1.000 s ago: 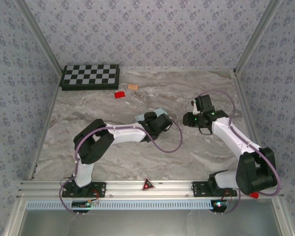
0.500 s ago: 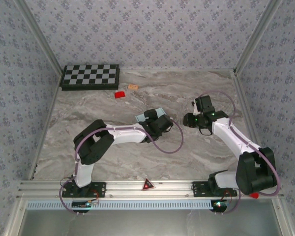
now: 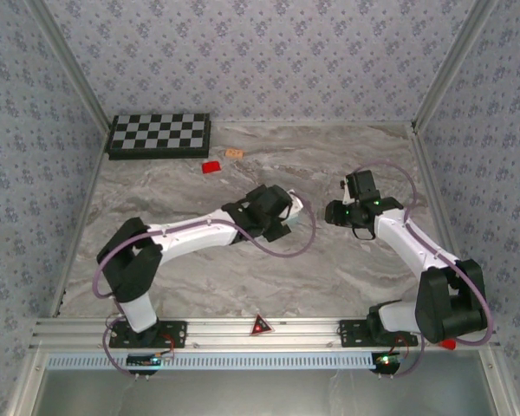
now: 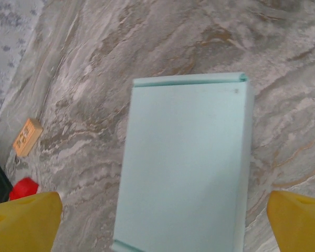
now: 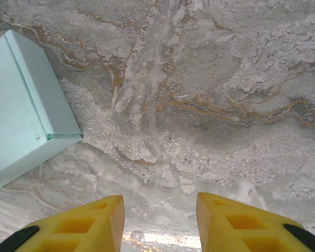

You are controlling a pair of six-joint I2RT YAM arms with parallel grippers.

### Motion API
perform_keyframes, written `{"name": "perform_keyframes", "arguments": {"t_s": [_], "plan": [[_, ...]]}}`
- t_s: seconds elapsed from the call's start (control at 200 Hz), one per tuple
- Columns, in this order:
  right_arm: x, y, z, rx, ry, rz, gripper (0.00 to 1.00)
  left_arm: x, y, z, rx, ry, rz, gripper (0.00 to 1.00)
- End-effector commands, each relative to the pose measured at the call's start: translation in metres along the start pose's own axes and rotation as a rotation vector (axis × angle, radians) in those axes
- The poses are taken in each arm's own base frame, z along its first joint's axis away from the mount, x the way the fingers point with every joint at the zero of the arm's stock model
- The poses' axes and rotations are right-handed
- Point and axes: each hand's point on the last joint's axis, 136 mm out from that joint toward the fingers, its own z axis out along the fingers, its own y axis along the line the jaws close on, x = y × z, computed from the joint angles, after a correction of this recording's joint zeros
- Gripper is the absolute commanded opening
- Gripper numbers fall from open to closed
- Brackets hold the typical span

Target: Fold the paper box

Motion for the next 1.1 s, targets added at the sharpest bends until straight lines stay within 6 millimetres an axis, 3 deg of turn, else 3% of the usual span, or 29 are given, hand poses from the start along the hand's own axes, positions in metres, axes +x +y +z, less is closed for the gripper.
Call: {"name": "perform_keyframes", "arguments": {"t_s": [0.0,0.305,0.63,0.86,0.979,1.094], "plan": [[-0.003,-0.014,0.0,0.064,-0.029,0.014,0.42,0.012,0.022,-0.013,0.013,0.011,-0.173,1.0],[-0.016,-0.055,-0.009,0.299,-0.11,0.007,0.43,0.071,0.101,-0.03,-0.116,0.055,-0.494,0.99],[-0.029,-0.09,-0.013,0.401,-0.237,0.016,0.48,0.168,0.177,-0.059,-0.394,0.132,-0.714,0.99],[-0.039,-0.106,-0.009,0.346,-0.319,0.066,0.51,0.231,0.207,-0.07,-0.56,0.125,-0.89,1.0],[-0.045,-0.112,-0.008,0.327,-0.349,0.066,0.54,0.248,0.209,-0.062,-0.553,0.084,-0.91,0.99],[-0.05,-0.115,-0.004,0.284,-0.381,0.066,0.56,0.25,0.211,-0.054,-0.484,0.001,-0.927,0.99]]}}
